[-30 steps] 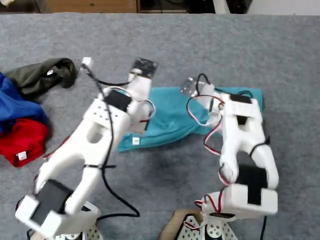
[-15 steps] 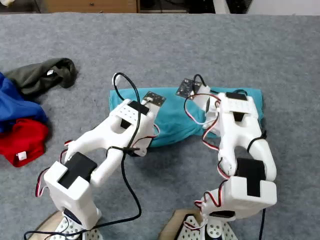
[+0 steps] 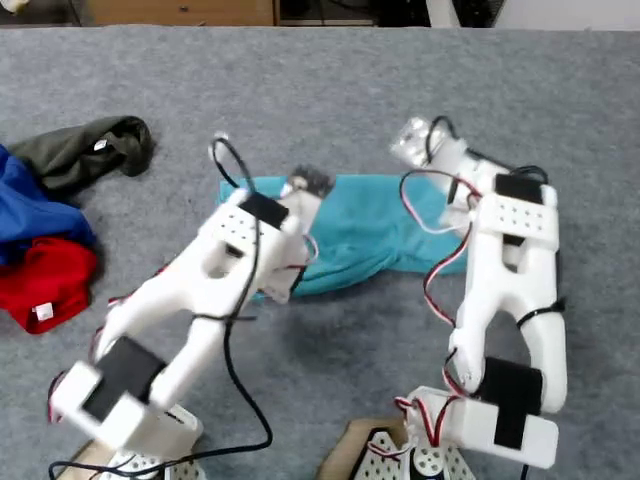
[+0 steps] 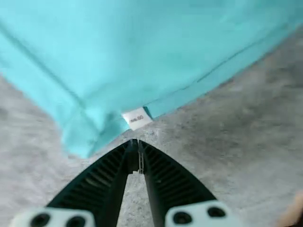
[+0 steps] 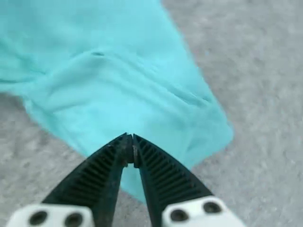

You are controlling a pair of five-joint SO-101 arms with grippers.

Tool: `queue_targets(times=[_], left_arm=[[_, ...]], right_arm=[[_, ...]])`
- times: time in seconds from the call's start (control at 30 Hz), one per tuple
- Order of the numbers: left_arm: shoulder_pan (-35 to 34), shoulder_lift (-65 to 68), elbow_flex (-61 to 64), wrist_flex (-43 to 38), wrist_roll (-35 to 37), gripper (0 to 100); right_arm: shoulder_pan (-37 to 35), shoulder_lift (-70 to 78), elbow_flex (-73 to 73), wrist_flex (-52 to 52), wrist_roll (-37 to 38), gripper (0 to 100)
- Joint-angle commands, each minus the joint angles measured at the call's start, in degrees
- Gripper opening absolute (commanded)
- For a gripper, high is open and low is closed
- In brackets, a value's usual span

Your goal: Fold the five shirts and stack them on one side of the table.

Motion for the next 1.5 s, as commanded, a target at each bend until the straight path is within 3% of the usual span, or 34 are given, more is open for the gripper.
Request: queue_targets(times=[0.0,0.2,0.47,0.7,0.9,1.1,1.27,1.37,1.47], left_arm=[[-1.76,-8.40,-6.07,1.41,-0.26,2],[-6.59,-0.31,-2.29,-13.27,1.67,2],[-7.74,14.64,-0.18,-13.80,1.49,2],[-7.91,14.99,4.04,-13.45,-5.19,2],[-7.74,7.96,3.08,-12.75,-5.45,2],[-8.09,-0.92,-8.09,-2.29,-5.36,2],[-14.77,-1.54,-16.88,0.97,-5.10,2],[-21.01,1.89,-17.67,-1.67,0.35,2],[-23.91,7.34,-19.16,1.05,4.92,10]], right_arm=[[2.59,4.44,-6.55,-2.37,-4.22,0.5],[3.74,20.53,-17.80,-1.85,-8.53,0.5],[4.97,33.98,-27.38,-0.79,-9.23,0.5],[6.99,37.93,-34.51,4.92,-9.14,0.5],[6.37,33.63,-36.09,9.23,-9.32,0.5],[6.29,30.02,-36.53,9.93,-10.29,0.5],[7.08,30.11,-37.58,5.89,-18.37,0.6],[8.31,30.46,-37.23,2.73,-23.56,0.6],[10.07,32.22,-37.93,0.53,-26.20,0.5]])
